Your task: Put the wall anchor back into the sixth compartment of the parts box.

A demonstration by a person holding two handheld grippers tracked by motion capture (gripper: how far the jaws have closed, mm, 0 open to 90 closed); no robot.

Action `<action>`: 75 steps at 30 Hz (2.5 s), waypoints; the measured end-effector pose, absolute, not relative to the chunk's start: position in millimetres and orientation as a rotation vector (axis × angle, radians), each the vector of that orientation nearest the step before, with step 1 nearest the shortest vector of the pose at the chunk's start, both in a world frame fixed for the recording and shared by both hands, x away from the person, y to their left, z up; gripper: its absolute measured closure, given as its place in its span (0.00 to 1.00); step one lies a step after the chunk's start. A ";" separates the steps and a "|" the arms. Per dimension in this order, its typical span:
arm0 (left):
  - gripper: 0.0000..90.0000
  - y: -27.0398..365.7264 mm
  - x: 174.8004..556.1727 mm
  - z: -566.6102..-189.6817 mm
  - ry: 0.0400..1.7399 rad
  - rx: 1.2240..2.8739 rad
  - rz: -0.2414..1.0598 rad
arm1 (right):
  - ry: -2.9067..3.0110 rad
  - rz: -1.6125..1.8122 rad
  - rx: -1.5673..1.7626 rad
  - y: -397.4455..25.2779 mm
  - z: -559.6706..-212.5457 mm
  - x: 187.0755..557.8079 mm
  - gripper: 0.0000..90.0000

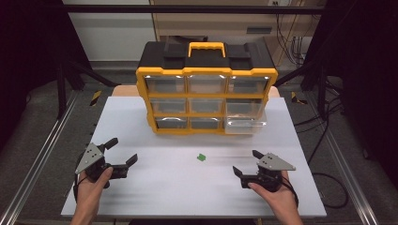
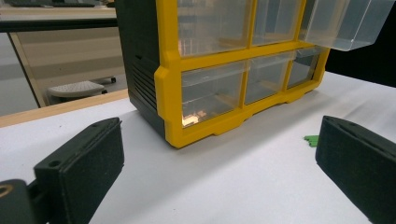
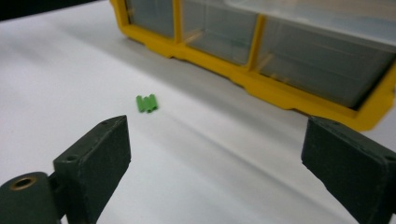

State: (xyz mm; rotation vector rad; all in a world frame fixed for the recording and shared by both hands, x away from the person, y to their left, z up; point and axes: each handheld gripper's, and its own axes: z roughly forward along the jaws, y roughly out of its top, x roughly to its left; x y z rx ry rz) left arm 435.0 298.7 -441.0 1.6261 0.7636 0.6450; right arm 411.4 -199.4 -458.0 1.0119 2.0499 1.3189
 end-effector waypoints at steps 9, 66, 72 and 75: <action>0.01 299.1 435.7 -441.2 0.764 1.623 0.632 | 2.203 1.287 0.990 -154.1 -450.4 424.6 0.16; 0.02 297.0 439.2 -441.8 0.765 1.634 0.595 | 2.435 1.049 0.939 -69.3 -485.6 485.5 0.90; 0.02 296.9 439.2 -441.8 0.765 1.634 0.594 | 2.444 1.055 0.938 -69.1 -485.7 485.3 0.91; 0.02 296.6 439.4 -441.9 0.764 1.636 0.594 | 2.449 1.052 0.934 -68.9 -485.5 484.9 0.91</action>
